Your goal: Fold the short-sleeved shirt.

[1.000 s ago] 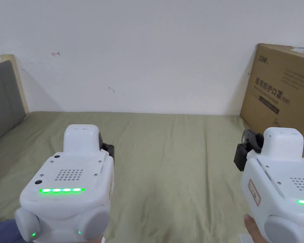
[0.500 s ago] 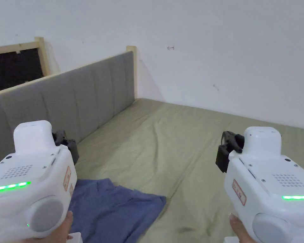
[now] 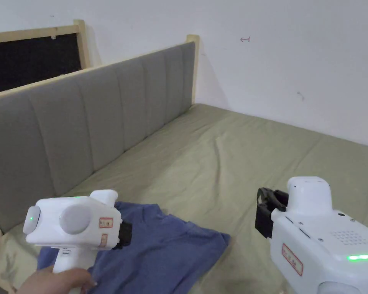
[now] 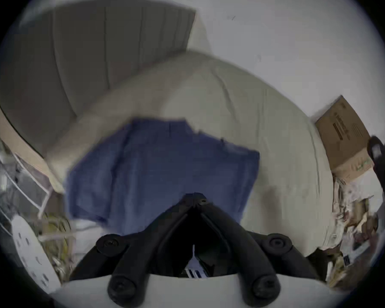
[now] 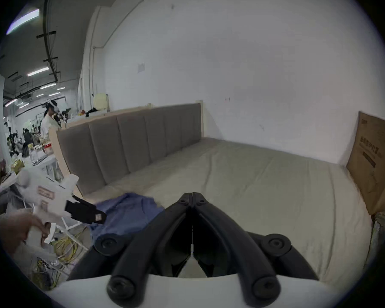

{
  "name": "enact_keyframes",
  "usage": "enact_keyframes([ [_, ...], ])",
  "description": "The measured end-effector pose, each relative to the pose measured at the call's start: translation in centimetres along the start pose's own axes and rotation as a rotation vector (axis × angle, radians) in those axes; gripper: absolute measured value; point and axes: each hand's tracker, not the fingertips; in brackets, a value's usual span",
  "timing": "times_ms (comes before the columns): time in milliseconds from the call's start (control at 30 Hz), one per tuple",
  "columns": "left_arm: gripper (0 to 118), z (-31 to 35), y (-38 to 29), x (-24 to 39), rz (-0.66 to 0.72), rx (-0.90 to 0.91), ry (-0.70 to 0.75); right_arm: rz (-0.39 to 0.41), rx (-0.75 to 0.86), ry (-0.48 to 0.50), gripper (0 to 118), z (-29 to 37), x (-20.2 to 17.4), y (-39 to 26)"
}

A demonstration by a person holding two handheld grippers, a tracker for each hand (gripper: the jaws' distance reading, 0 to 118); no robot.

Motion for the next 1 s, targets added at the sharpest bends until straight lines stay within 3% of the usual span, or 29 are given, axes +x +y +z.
enact_keyframes([
  [33,3,-1.6,-0.1,-0.8,0.010,-0.048,0.030,-0.016,-0.022,-0.002,1,-0.3,0.6,-0.5],
  [67,23,-3.0,-0.1,-1.3,0.024,-0.089,0.058,-0.028,-0.045,-0.008,1,-0.5,1.1,-1.0],
  [100,62,-4.4,-0.2,-1.6,0.025,-0.102,0.099,-0.036,-0.068,-0.018,1,-0.8,1.7,-1.4],
  [133,109,-6.1,-0.3,-2.0,0.024,-0.119,0.116,-0.044,-0.088,-0.029,1,-1.2,2.3,-1.8],
  [167,117,-7.5,-0.7,-2.0,0.026,-0.147,0.127,-0.051,-0.103,-0.040,1,-1.4,2.8,-2.1],
  [233,113,-10.0,-0.6,-2.3,0.026,-0.177,0.154,-0.064,-0.127,-0.056,1,-1.7,3.9,-2.7],
  [333,118,-14.5,-1.5,-2.1,-0.009,-0.235,0.227,-0.069,-0.146,-0.067,1,-1.6,5.0,-3.2],
  [433,118,-15.5,-2.4,-0.5,-0.122,-0.149,0.316,-0.058,-0.163,-0.083,1,-1.4,5.7,-3.7],
  [567,116,-14.6,-2.2,-0.9,-0.096,-0.143,0.305,-0.096,-0.170,-0.092,1,-1.2,6.5,-4.2],
  [600,104,-13.7,-2.4,-1.1,-0.095,-0.117,0.283,-0.110,-0.172,-0.090,1,-1.1,6.6,-4.3],
  [700,1,-9.3,-3.0,-1.1,-0.136,0.010,0.237,-0.128,-0.170,-0.082,1,-0.4,7.0,-4.3],
  [767,1,-6.6,-3.4,-1.4,-0.147,0.066,0.284,-0.123,-0.162,-0.085,1,0.0,7.1,-4.2],
  [867,1,-0.5,-2.7,-1.5,-0.094,0.225,0.241,-0.118,-0.152,-0.087,1,0.8,7.4,-4.0],
  [1000,1,6.7,-0.8,1.3,-0.206,0.387,0.259,-0.128,-0.127,-0.099,1,2.2,8.3,-3.3],
])
